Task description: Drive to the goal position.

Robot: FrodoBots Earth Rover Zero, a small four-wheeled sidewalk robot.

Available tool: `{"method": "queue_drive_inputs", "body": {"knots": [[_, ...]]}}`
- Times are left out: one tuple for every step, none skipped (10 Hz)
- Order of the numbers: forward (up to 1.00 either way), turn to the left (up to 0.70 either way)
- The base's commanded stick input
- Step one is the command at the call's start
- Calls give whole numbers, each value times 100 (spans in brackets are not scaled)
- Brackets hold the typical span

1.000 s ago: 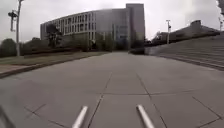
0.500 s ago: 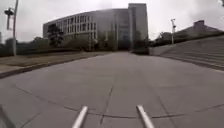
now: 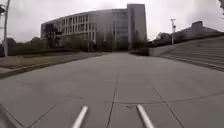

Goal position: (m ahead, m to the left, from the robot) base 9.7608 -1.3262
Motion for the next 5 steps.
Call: {"method": "queue_drive_inputs", "body": {"knots": [[100, -15], [100, 0], [100, -6], [100, -19], [100, -27]]}}
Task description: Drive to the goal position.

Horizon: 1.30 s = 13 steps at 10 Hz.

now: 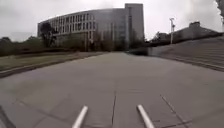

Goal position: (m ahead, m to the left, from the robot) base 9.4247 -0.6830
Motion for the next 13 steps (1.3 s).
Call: {"method": "queue_drive_inputs", "body": {"knots": [[100, -27], [100, -27], [100, -27], [100, -27], [100, -27], [100, -3], [100, 0], [100, -24], [100, -27], [100, -27], [100, -27], [100, -27], [100, -27]]}}
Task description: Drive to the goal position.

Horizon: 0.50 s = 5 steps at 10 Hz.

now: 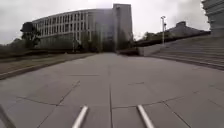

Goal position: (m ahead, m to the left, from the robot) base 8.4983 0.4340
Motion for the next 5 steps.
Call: {"method": "queue_drive_inputs", "body": {"knots": [[100, -19], [100, -1], [100, 0], [100, 0], [100, 0]]}}
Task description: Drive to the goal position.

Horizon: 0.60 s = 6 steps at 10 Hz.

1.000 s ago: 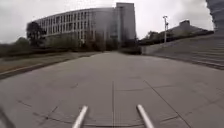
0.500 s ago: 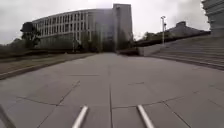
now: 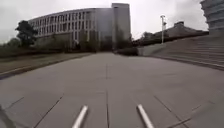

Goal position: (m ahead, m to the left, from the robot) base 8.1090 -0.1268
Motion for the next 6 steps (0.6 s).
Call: {"method": "queue_drive_inputs", "body": {"knots": [[100, 0], [100, 0], [100, 0], [100, 0], [100, 0], [100, 0]]}}
